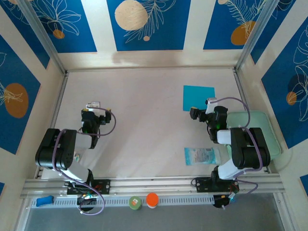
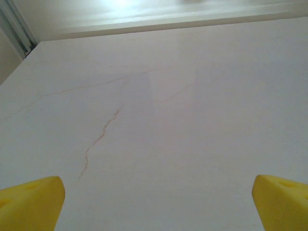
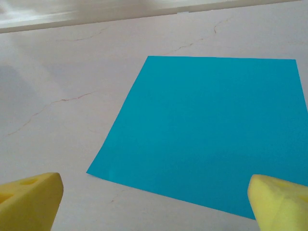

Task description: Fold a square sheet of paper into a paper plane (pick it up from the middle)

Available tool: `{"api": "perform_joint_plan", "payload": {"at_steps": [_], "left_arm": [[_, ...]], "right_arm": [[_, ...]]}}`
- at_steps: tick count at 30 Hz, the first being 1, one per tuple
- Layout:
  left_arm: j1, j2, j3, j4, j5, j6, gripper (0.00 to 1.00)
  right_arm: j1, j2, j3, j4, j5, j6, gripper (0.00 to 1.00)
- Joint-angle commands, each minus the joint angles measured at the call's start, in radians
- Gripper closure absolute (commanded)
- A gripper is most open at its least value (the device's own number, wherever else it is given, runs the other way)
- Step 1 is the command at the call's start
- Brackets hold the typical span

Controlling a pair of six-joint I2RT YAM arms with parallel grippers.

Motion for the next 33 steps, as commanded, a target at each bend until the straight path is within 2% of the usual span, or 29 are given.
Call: {"api": "perform_joint_plan", "payload": {"at_steps": [1,33], "left_arm": [[0.002,0.005,0.005,0.011,0.017,0.016,0.01],[0.002,0.002,-0.002,0.025,0.011,0.012,0.01]], "right_arm": [[-0.005,0.001,0.019,0.000,-0.014,-0.009,0.01],[-0.005,-0.001,0.015,0.005,-0.011,-0.008,0.01]]}}
